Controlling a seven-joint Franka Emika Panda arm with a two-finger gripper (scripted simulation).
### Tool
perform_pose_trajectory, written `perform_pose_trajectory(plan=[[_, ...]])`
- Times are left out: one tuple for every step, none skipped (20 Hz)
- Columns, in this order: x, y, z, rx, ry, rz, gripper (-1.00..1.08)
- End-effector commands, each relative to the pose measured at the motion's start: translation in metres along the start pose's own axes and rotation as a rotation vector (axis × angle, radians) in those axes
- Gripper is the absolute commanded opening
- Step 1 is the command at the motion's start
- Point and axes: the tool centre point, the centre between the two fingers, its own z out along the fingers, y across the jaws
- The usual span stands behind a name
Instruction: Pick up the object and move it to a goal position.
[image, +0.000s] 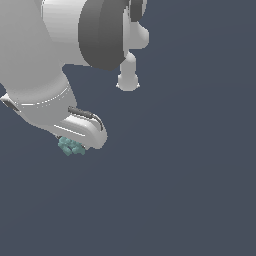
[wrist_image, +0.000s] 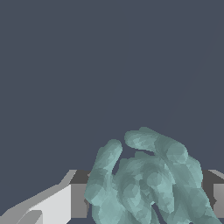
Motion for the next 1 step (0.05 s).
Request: perform_pose_trajectory(plan=[[0.0005, -0.0001, -0.0005, 0.0, 0.0, 0.0, -1.0]])
